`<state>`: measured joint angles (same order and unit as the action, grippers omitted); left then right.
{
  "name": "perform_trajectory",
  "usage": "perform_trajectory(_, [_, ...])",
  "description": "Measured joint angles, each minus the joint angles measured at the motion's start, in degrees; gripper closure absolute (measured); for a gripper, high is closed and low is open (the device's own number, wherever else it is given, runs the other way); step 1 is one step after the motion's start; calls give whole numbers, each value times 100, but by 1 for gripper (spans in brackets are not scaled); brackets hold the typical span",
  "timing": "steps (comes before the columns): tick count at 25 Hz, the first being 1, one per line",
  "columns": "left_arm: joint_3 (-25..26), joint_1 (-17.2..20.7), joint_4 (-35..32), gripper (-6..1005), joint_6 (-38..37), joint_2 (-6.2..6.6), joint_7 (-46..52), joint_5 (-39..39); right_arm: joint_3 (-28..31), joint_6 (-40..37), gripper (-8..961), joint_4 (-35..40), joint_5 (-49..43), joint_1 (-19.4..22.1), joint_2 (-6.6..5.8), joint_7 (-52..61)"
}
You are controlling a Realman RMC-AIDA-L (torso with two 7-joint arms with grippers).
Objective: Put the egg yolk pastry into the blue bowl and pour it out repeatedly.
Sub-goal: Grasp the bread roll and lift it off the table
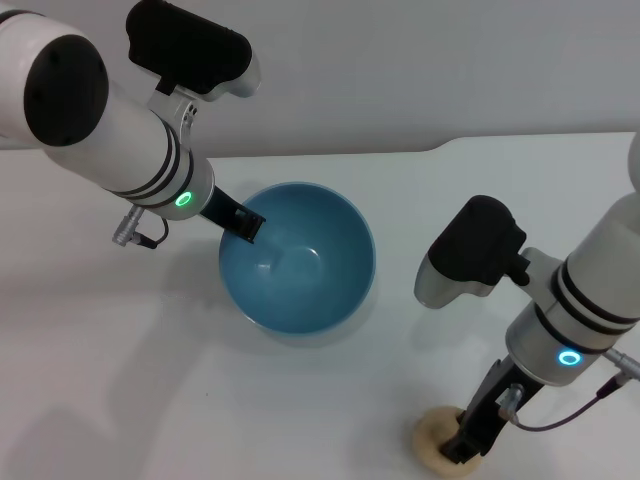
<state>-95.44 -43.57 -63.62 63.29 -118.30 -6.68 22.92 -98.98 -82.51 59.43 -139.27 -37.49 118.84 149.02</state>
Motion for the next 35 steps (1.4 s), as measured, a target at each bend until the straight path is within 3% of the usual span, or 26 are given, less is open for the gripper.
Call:
perform_trajectory(13, [0, -12, -14, 994, 0, 7, -9, -8, -41, -14, 709, 133, -143, 53, -4, -61])
perform_trajectory(27, [0, -11, -12, 994, -1, 18, -18, -7, 0, -153, 812, 654, -146, 219, -30, -66])
perform_trajectory(35, [-1, -56, -11, 993, 128, 14, -18, -7, 68, -623, 840, 1671, -154, 458, -9, -193])
